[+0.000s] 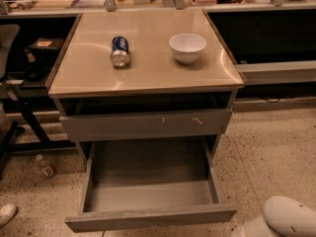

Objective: Close middle drawer

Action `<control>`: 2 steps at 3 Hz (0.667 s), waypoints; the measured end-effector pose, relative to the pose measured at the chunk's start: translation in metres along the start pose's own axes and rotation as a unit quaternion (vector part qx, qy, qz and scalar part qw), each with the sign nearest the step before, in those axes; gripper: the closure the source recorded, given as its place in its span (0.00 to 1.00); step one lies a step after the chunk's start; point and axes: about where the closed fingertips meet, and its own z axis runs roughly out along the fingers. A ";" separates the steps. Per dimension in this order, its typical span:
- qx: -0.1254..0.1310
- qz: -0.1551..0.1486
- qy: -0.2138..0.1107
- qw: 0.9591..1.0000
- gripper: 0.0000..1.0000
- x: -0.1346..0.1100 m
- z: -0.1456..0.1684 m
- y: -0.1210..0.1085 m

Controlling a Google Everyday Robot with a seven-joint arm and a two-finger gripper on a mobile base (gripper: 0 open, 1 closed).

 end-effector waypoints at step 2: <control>-0.011 0.012 -0.048 0.999 1.00 -0.027 0.011 -0.028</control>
Offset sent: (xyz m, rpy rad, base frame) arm 0.0603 0.0039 -0.0233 0.1115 -0.0551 -0.0990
